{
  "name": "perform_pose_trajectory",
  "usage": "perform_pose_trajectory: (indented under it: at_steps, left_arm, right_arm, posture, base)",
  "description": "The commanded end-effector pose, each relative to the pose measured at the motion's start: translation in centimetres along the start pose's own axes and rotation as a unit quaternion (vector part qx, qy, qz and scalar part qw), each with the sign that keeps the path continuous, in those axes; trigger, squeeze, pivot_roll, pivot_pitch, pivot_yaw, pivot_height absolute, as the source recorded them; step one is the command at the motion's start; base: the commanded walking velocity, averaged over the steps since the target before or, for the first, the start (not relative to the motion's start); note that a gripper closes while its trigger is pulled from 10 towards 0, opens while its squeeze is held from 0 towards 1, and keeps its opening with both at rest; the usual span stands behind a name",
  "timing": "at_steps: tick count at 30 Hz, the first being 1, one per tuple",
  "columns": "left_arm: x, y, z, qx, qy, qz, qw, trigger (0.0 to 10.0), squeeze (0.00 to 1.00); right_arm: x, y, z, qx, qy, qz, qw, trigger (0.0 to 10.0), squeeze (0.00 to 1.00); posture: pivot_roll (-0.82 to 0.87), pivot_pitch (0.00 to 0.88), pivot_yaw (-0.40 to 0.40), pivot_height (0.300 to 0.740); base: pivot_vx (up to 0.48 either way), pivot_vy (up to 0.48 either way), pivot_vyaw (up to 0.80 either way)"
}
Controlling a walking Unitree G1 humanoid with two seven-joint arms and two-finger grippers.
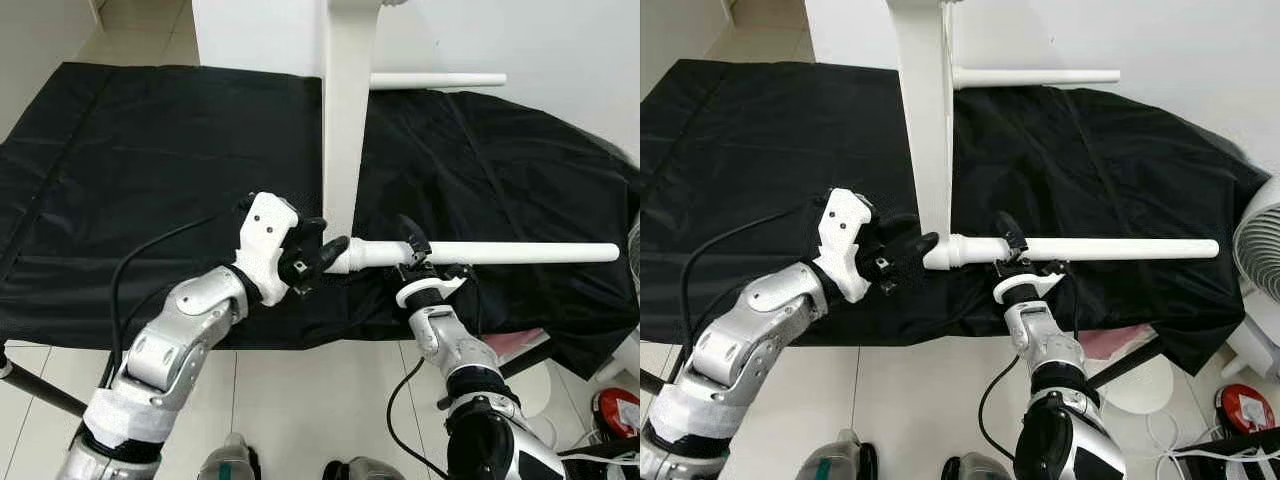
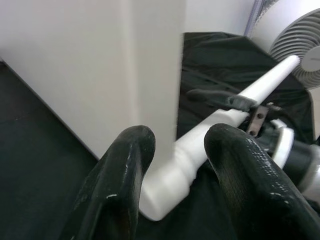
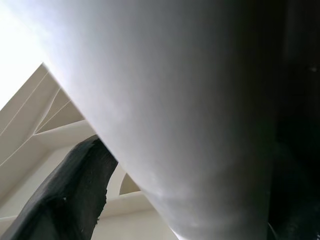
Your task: Building children table
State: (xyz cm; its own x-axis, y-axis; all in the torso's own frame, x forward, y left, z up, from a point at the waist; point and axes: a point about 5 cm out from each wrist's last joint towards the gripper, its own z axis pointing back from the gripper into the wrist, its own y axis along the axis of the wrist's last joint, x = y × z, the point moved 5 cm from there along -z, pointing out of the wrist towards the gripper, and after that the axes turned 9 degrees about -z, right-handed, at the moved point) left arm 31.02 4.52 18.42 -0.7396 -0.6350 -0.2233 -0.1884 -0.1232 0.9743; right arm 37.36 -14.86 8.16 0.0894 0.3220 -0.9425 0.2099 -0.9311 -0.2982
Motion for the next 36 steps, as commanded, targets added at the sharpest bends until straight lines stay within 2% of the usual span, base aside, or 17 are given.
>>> perform_pose_trajectory:
  at_steps: [1,14,19,23,31,36]
  left_arm:
    - [1.2,0.1,-0.4,0.011,-0.083,-0.019,0.996,10.0,0.0]
    - [0.3,-1.3,-2.5,-0.007,-0.131,-0.045,0.99,10.0,0.0]
    - [0.0,-0.5,-3.1,0.004,-0.134,-0.049,0.99,10.0,0.0]
    - [0.1,0.8,-4.0,0.032,-0.124,-0.039,0.991,10.0,0.0]
    - [0.1,1.0,-4.5,0.035,-0.122,-0.03,0.992,10.0,0.0]
    - [0.1,1.1,-4.6,0.028,-0.12,-0.045,0.991,10.0,0.0]
  right_arm:
    - [0.4,0.2,0.1,0.001,-0.013,0.007,1.0,10.0,0.0]
    - [0.5,0.3,0.8,-0.002,-0.009,0.019,1.0,10.0,0.0]
    - [0.5,0.4,1.2,0.0,-0.007,0.024,1.0,10.0,0.0]
    - [0.5,0.5,1.6,0.001,-0.002,0.028,1.0,10.0,0.0]
    - [0.6,0.0,1.8,-0.011,-0.002,0.037,0.999,10.0,0.0]
    - [0.5,-0.2,1.8,-0.013,-0.002,0.039,0.999,10.0,0.0]
  posture:
    - [0.12,0.065,-0.077,0.74]
    - [0.07,0.065,-0.049,0.74]
    - [0.06,0.058,-0.035,0.74]
    - [0.05,0.057,-0.029,0.74]
    - [0.06,0.059,-0.032,0.74]
    - [0.06,0.059,-0.031,0.74]
  base:
    - [0.0,0.0,0.0]
    - [0.0,0.0,0.0]
    - [0.0,0.0,0.0]
    - [0.0,0.0,0.0]
    - [0.0,0.0,0.0]
    - [0.0,0.0,0.0]
